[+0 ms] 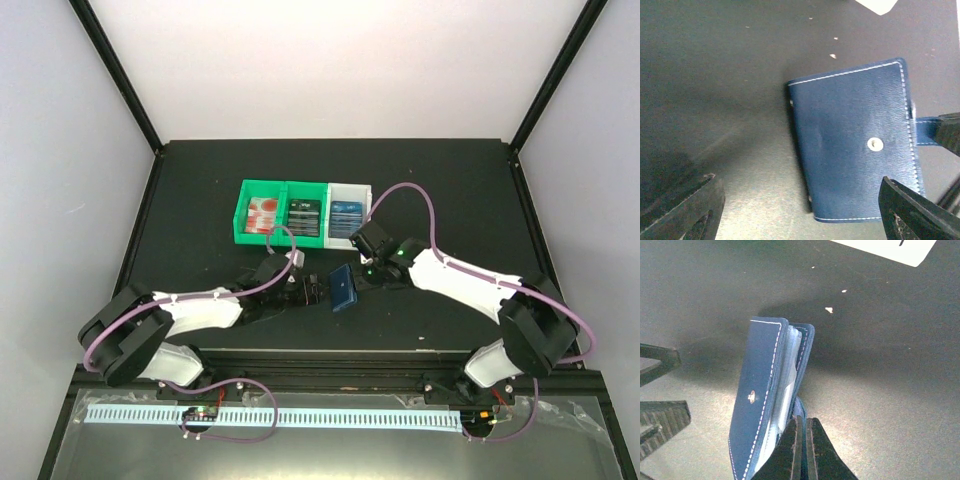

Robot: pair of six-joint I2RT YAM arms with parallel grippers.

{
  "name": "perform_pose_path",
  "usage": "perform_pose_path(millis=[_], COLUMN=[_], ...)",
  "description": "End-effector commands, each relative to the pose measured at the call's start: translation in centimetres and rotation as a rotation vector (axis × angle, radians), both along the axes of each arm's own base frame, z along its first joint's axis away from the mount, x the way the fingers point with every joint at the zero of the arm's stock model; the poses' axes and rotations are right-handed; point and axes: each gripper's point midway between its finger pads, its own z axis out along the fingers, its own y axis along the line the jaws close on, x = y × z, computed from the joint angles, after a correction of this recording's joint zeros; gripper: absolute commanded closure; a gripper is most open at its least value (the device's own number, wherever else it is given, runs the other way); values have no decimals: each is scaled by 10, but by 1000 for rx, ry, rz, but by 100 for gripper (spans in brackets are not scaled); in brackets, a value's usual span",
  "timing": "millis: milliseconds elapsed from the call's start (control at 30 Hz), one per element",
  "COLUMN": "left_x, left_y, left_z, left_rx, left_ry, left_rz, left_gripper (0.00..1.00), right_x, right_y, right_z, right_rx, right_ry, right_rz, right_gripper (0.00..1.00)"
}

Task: Put the credit cards into the card holder
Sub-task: Open the card holder at the center of the board.

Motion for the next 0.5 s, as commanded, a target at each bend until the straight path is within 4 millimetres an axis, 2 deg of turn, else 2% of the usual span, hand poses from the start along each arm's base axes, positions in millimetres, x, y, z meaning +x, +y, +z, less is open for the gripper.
perform_pose_path(millis=[0, 233, 467], left_x=[0, -5, -6], left_y=[-21, -30, -33], left_z=[30, 36, 37], left_rx=[-127, -213, -206], left_ry=[-104, -95, -99], left_rz=[-98, -136, -168], left_gripper=[13, 8, 4], right_x=[0, -1, -3], right_y=[11, 15, 20], right_z=[21, 26, 28], right_rx=[79, 104, 128], right_ry=[1, 1, 0], right_rz=[8, 23, 46], right_gripper=[99, 99, 99])
